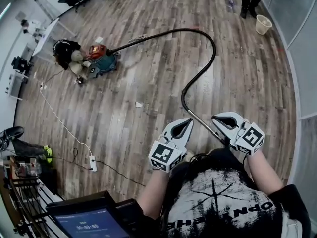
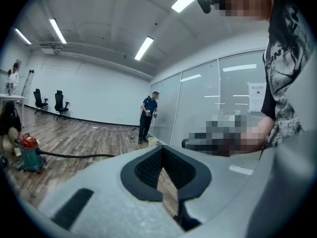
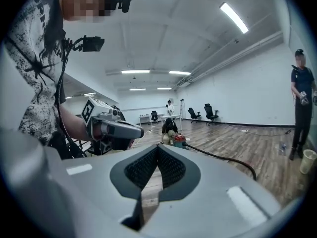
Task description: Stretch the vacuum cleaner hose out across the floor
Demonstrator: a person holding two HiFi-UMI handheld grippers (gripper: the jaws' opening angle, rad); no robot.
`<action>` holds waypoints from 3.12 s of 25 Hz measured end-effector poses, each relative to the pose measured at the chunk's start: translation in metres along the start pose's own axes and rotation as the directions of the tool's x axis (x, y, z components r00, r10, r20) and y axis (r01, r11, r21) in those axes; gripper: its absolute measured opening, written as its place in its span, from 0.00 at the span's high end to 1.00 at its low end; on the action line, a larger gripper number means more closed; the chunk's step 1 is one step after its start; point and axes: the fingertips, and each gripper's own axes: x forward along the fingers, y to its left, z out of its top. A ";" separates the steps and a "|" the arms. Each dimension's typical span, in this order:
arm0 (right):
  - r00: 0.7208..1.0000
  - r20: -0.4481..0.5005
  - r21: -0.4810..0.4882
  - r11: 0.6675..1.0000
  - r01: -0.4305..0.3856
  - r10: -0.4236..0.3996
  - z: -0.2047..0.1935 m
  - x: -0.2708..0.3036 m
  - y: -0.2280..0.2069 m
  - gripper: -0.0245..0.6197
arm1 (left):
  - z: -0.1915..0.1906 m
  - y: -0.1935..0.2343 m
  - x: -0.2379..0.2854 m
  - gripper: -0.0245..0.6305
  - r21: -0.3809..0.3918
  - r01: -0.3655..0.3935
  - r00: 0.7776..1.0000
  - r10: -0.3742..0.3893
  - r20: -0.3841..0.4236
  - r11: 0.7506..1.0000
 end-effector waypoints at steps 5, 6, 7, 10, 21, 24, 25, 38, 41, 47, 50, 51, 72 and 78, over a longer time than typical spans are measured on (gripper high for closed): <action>1.000 -0.015 0.009 1.000 -0.013 0.013 -0.002 -0.010 -0.018 0.95 | 0.009 -0.007 0.023 0.96 -0.010 0.016 0.999 -0.017 -0.035 1.000; 1.000 -0.019 0.006 1.000 -0.014 0.014 -0.005 -0.012 -0.020 0.95 | 0.008 -0.008 0.027 0.96 -0.007 0.017 0.999 -0.018 -0.041 1.000; 1.000 -0.022 0.004 1.000 -0.012 0.012 -0.011 -0.015 -0.024 0.95 | 0.004 -0.008 0.032 0.96 -0.001 0.018 0.999 -0.018 -0.049 1.000; 0.999 -0.034 0.013 1.000 0.010 -0.010 -0.036 -0.018 -0.038 0.95 | -0.008 -0.007 0.049 0.96 0.016 0.050 0.996 -0.048 -0.072 0.999; 0.933 -0.147 0.096 0.935 0.343 -0.327 -0.092 -0.007 -0.090 0.95 | -0.025 0.026 0.105 0.96 0.040 0.431 0.899 -0.425 -0.108 0.902; 0.878 -0.187 0.074 0.885 0.460 -0.441 -0.087 0.001 -0.103 0.95 | -0.030 0.045 0.104 0.96 0.026 0.524 0.847 -0.517 -0.124 0.851; 0.857 -0.188 0.082 0.862 0.501 -0.480 -0.084 0.002 -0.108 0.95 | -0.033 0.051 0.105 0.96 0.018 0.553 0.828 -0.547 -0.122 0.833; 0.749 -0.347 0.097 0.773 0.627 -0.565 -0.131 -0.007 -0.100 0.95 | -0.063 0.062 0.115 0.96 -0.036 0.602 0.787 -0.600 -0.148 0.798; 0.807 -0.326 0.143 0.818 0.557 -0.492 -0.153 -0.007 -0.099 0.90 | -0.070 0.056 0.118 0.96 -0.043 0.563 0.812 -0.562 -0.155 0.825; 0.829 -0.407 0.171 0.860 0.481 -0.383 -0.223 0.009 -0.109 0.84 | -0.100 0.065 0.122 0.96 -0.082 0.477 0.864 -0.484 -0.140 0.875; 0.826 -0.452 0.189 0.869 0.458 -0.337 -0.269 0.021 -0.118 0.81 | -0.112 0.078 0.130 0.96 -0.093 0.432 0.893 -0.440 -0.092 0.897; 0.821 -0.469 0.190 0.871 0.453 -0.325 -0.286 0.025 -0.121 0.80 | -0.119 0.083 0.133 0.96 -0.098 0.421 0.900 -0.428 -0.081 0.902; 0.662 -0.742 0.177 0.921 0.347 -0.107 -0.755 0.132 -0.175 0.70 | -0.360 0.180 0.215 0.96 -0.190 0.226 0.967 -0.243 -0.072 0.955; 0.591 -0.804 0.160 0.931 0.329 -0.070 -0.873 0.140 -0.170 0.69 | -0.407 0.164 0.218 0.96 -0.112 0.196 0.975 -0.206 -0.083 0.974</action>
